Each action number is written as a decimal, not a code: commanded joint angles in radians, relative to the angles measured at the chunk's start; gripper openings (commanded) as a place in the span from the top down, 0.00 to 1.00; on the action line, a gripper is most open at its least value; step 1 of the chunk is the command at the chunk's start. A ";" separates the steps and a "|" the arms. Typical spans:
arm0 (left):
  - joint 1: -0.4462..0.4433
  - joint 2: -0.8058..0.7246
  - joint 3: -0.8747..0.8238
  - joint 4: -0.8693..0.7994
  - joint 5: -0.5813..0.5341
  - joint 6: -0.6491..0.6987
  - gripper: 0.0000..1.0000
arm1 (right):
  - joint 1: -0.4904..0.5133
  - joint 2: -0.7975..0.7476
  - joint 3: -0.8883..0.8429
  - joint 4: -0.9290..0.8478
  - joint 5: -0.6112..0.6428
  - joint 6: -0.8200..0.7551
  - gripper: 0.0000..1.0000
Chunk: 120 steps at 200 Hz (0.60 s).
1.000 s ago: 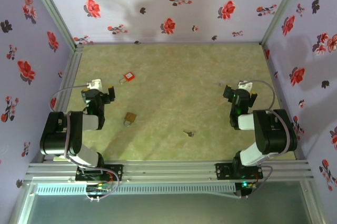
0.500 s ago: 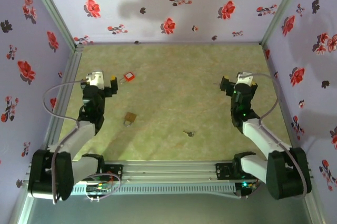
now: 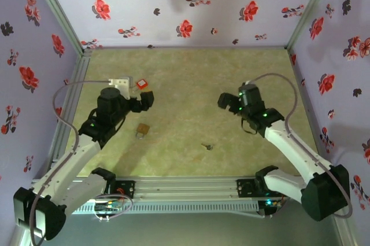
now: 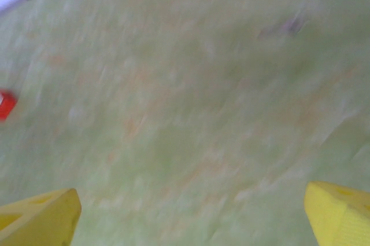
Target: Unlock with the key
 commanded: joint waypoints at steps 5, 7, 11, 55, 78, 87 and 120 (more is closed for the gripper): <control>-0.099 -0.036 -0.003 -0.136 0.041 -0.127 0.00 | 0.142 0.014 -0.037 -0.123 -0.034 0.240 0.01; -0.107 -0.041 -0.005 -0.136 0.040 -0.132 0.00 | 0.154 0.016 -0.041 -0.120 -0.036 0.250 0.02; -0.123 -0.044 -0.011 -0.139 0.038 -0.144 0.00 | 0.176 0.022 -0.051 -0.114 -0.039 0.275 0.03; -0.276 -0.059 -0.103 -0.071 -0.005 -0.206 0.00 | 0.321 0.119 -0.131 -0.042 -0.040 0.451 0.13; -0.314 -0.037 -0.122 -0.040 -0.011 -0.221 0.00 | 0.331 0.155 -0.142 -0.024 -0.062 0.479 0.19; -0.326 -0.029 -0.124 -0.032 -0.011 -0.224 0.00 | 0.338 0.158 -0.139 -0.043 -0.049 0.483 0.21; -0.349 -0.005 -0.134 -0.010 -0.019 -0.228 0.00 | 0.338 0.154 -0.183 -0.028 -0.049 0.522 0.32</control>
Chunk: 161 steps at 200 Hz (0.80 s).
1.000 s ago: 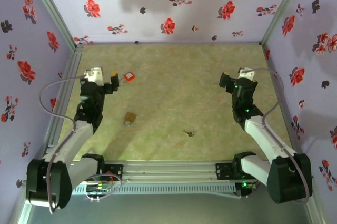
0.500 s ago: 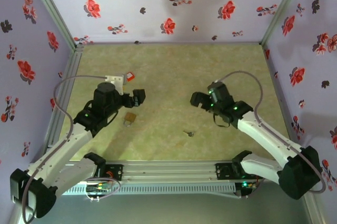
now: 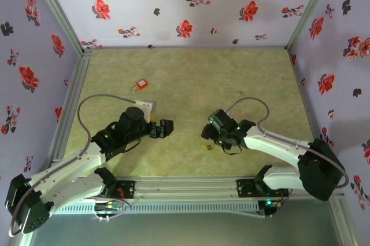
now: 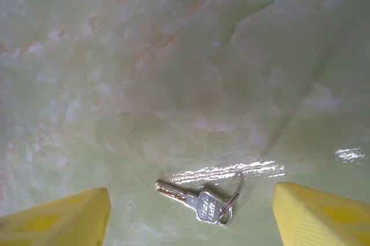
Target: Unlock with the key
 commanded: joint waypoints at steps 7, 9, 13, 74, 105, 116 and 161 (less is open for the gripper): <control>-0.017 0.019 -0.009 0.052 -0.028 -0.021 0.00 | 0.009 -0.004 -0.042 0.010 -0.002 0.069 0.35; -0.018 0.020 -0.009 0.053 -0.028 -0.022 0.00 | 0.011 -0.003 -0.042 0.010 -0.003 0.069 0.35; -0.019 0.023 -0.009 0.056 -0.029 -0.021 0.00 | 0.011 -0.001 -0.042 0.008 -0.004 0.070 0.36; -0.025 0.041 -0.022 0.075 -0.046 -0.018 0.00 | 0.022 -0.004 -0.072 0.016 -0.015 0.098 0.49; -0.025 0.049 -0.021 0.079 -0.045 -0.017 0.01 | 0.028 0.006 -0.072 0.022 -0.020 0.106 0.53; -0.027 0.050 -0.023 0.080 -0.047 -0.017 0.01 | 0.030 0.013 -0.072 0.025 -0.020 0.106 0.54; -0.027 0.055 -0.029 0.083 -0.046 -0.021 0.01 | 0.036 0.040 -0.072 0.043 -0.029 0.111 0.59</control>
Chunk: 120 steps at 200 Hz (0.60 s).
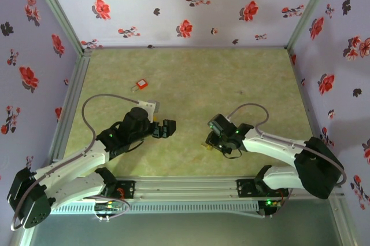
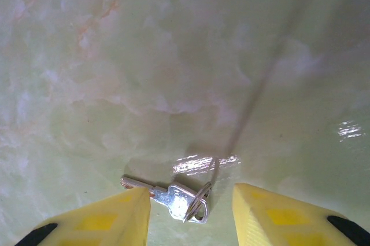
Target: Unlock with the key
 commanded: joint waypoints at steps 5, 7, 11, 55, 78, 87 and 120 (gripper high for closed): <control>-0.008 0.005 -0.016 0.026 -0.020 -0.014 0.01 | 0.015 0.023 -0.011 0.014 -0.005 0.021 0.59; -0.008 0.005 -0.017 0.026 -0.021 -0.013 0.01 | 0.015 0.024 -0.011 0.014 -0.005 0.021 0.59; -0.008 0.004 -0.018 0.026 -0.021 -0.014 0.01 | 0.016 0.026 -0.011 0.014 -0.005 0.021 0.59; -0.008 0.005 -0.023 0.029 -0.024 -0.013 0.01 | 0.031 0.045 -0.020 0.028 -0.007 0.036 0.65; -0.008 0.011 -0.025 0.031 -0.026 -0.016 0.02 | 0.033 0.053 -0.027 0.031 -0.007 0.041 0.72; -0.009 0.016 -0.025 0.032 -0.026 -0.018 0.02 | 0.034 0.056 -0.027 0.030 -0.004 0.042 0.74; -0.008 0.034 -0.024 0.050 -0.027 -0.036 0.03 | 0.034 0.060 -0.034 0.024 0.009 0.043 0.86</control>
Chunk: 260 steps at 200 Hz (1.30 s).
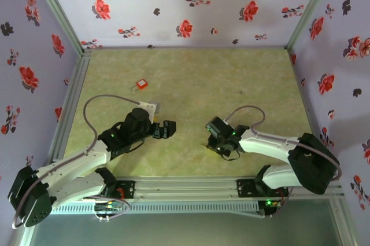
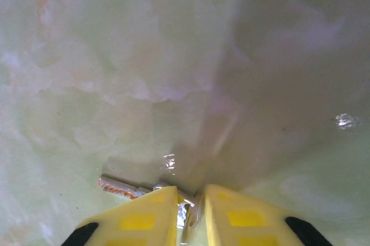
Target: Unlock with the key
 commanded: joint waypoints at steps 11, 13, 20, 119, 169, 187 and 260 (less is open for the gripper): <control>-0.010 0.021 -0.012 0.048 -0.025 -0.043 0.03 | 0.007 0.011 -0.016 -0.008 0.020 0.017 0.89; -0.010 0.022 -0.013 0.051 -0.024 -0.046 0.03 | 0.007 0.011 -0.016 -0.009 0.020 0.017 0.90; -0.012 0.027 -0.015 0.061 -0.025 -0.056 0.03 | 0.007 0.010 -0.016 -0.007 0.021 0.017 0.94; -0.040 0.221 0.046 0.327 0.069 -0.427 0.05 | -0.037 -0.263 0.129 -0.133 0.138 -0.037 1.00; -0.042 0.364 0.088 0.635 0.146 -0.688 0.08 | -0.141 -0.323 0.217 -0.103 0.057 -0.076 1.00; -0.042 0.402 0.095 0.717 0.146 -0.716 0.09 | -0.152 -0.311 0.235 -0.078 0.026 -0.075 1.00; -0.058 0.521 0.102 0.879 0.163 -0.793 0.17 | -0.158 -0.300 0.205 0.041 -0.045 -0.015 1.00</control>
